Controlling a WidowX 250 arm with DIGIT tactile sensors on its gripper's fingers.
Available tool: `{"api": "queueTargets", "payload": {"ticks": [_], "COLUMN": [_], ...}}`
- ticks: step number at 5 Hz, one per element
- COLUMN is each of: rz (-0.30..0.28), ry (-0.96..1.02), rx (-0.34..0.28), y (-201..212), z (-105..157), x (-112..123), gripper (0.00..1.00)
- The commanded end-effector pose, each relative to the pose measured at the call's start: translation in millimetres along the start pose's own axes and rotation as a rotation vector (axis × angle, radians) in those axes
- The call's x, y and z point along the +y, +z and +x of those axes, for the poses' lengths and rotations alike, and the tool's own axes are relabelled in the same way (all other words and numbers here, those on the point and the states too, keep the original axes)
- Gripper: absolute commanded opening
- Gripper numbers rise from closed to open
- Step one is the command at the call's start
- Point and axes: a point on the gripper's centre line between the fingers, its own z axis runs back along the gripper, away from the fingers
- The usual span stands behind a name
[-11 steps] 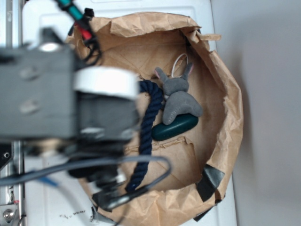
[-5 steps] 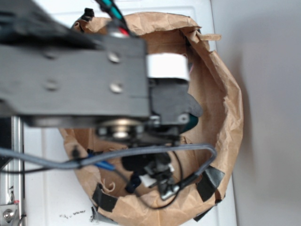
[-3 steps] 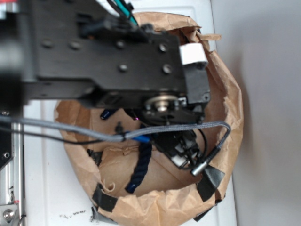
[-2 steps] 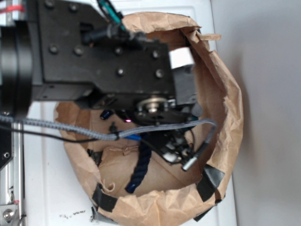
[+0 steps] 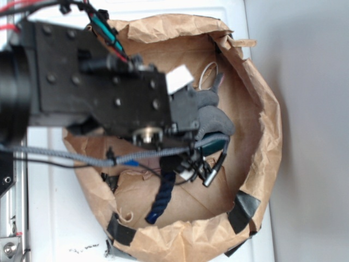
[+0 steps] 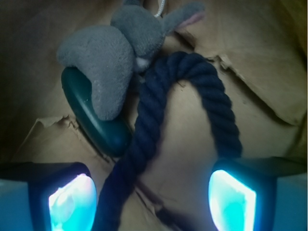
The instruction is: Grab the blue rope.
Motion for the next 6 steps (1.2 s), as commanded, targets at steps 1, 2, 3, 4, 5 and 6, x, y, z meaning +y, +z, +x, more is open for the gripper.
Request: {"api": "queueTargets", "payload": {"ticks": [1, 2, 3, 4, 5, 6], "rz": [-0.056, -0.016, -0.001, -0.03, -0.045, -0.064], "ry": [-0.12, -0.118, -0.112, -0.146, -0.135, -0.149], "rx": [-0.032, -0.052, -0.07, -0.081, -0.056, -0.049], "y": [-45, -57, -62, -36, -1, 21], "z": [-18, -24, -23, -24, -16, -8], "x": [-19, -20, -20, -18, -17, -16], "gripper": [1.0, 1.0, 0.0, 0.0, 0.0, 0.0]}}
